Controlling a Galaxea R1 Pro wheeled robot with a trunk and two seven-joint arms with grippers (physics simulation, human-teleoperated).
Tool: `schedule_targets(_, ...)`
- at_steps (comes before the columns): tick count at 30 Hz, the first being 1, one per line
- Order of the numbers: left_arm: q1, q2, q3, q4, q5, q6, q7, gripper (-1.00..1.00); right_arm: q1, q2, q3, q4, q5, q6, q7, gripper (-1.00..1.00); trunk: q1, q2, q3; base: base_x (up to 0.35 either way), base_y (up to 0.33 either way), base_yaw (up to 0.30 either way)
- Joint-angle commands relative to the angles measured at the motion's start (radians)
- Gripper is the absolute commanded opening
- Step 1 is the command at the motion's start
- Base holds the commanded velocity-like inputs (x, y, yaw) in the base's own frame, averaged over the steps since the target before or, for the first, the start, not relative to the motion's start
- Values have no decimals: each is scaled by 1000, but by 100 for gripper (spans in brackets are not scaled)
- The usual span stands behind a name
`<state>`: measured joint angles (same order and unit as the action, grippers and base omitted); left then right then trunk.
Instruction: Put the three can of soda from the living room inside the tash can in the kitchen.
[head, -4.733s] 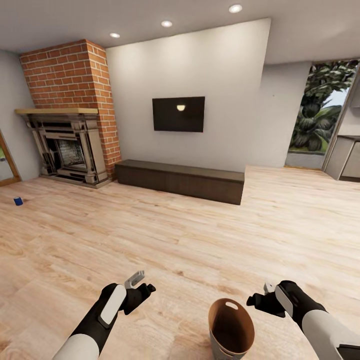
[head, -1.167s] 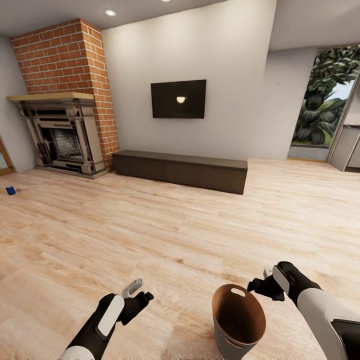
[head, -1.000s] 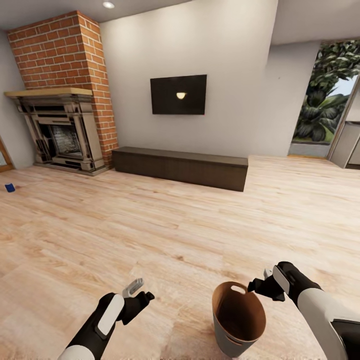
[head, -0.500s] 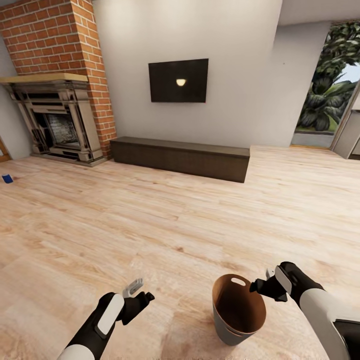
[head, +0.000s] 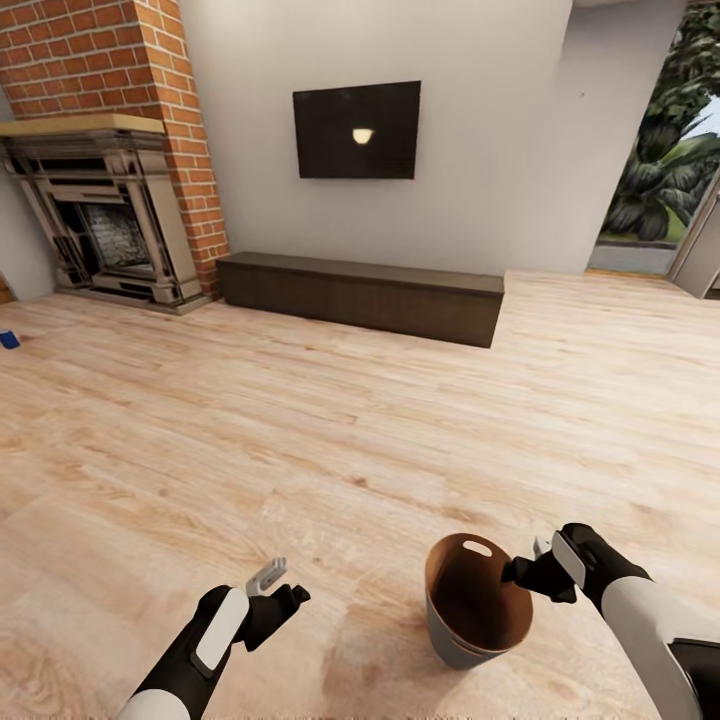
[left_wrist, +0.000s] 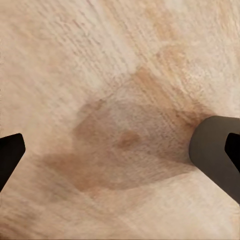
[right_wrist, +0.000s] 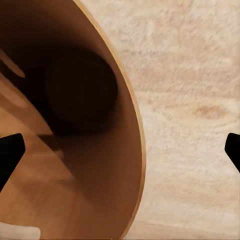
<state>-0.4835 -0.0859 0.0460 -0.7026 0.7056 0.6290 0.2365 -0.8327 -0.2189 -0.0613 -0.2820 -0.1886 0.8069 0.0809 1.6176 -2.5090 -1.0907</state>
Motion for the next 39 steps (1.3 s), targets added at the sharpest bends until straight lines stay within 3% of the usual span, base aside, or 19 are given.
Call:
schedule_targets(1, 0, 0, 0, 0, 0, 0, 0, 100, 0, 0, 0, 0, 0, 0, 0, 100, 0, 0, -4, 0, 0, 0)
schedule_targets(28, 0, -1, 0, 2, 1, 0, 0, 100, 0, -2, 0, -2, -2, 0, 5, 100, 13, -7, -108, 0, 0, 0)
schedule_targets(32, 0, -1, -1, -1, 1, -1, -2, 100, 0, -2, 0, -2, -2, 0, 6, 100, 13, -7, -108, 0, 0, 0)
schedule_targets(33, 0, -1, -1, -2, 1, -1, -2, 100, 0, -2, 0, -2, -2, 0, 7, -100, 13, -7, -108, 0, 0, 0)
schedule_targets(39, 4, 4, -4, 3, 0, -12, -2, 100, 1, -4, 0, -28, -2, -3, 12, -100, 11, -6, -97, 0, 0, 0)
